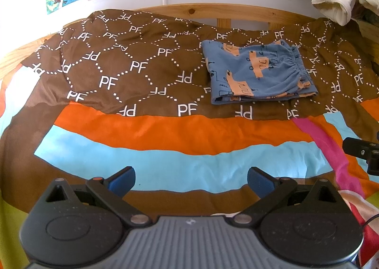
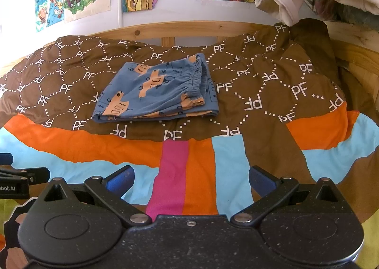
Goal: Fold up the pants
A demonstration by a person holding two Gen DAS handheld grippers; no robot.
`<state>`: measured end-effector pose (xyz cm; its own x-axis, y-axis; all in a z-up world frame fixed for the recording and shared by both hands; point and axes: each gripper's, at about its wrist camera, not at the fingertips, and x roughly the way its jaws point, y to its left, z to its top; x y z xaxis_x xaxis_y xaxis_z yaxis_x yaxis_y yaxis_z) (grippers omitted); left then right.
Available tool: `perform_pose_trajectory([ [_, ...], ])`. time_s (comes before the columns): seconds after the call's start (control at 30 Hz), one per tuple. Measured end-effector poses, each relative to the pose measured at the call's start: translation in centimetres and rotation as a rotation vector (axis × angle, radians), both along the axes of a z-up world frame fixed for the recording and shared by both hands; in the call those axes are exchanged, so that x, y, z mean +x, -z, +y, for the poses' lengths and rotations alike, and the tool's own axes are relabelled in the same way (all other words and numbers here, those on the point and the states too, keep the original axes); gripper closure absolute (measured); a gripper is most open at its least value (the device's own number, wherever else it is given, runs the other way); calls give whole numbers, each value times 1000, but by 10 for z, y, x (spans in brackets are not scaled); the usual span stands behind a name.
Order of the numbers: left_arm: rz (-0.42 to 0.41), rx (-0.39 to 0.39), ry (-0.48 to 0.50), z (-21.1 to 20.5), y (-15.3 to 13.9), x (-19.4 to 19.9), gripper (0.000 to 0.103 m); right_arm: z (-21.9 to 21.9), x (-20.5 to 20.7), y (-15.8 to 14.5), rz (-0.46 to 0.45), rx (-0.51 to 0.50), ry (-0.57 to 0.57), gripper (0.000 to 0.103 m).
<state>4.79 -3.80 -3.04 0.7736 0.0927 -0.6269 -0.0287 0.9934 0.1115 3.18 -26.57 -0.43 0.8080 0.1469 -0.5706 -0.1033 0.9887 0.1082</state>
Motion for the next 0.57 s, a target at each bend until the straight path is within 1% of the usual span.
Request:
perform_pose_trajectory([
  [0.07, 16, 15, -4, -1, 0, 1, 0, 0, -1, 1, 2, 0, 0, 1],
  [0.23, 49, -5, -11, 2, 3, 3, 0, 0, 0, 0, 8, 1, -4, 1],
  [0.4, 50, -2, -25, 4, 3, 3, 0, -1, 2, -1, 13, 0, -7, 1],
  [0.57, 69, -24, -30, 7, 5, 4, 0, -1, 2, 0, 15, -4, -10, 1],
])
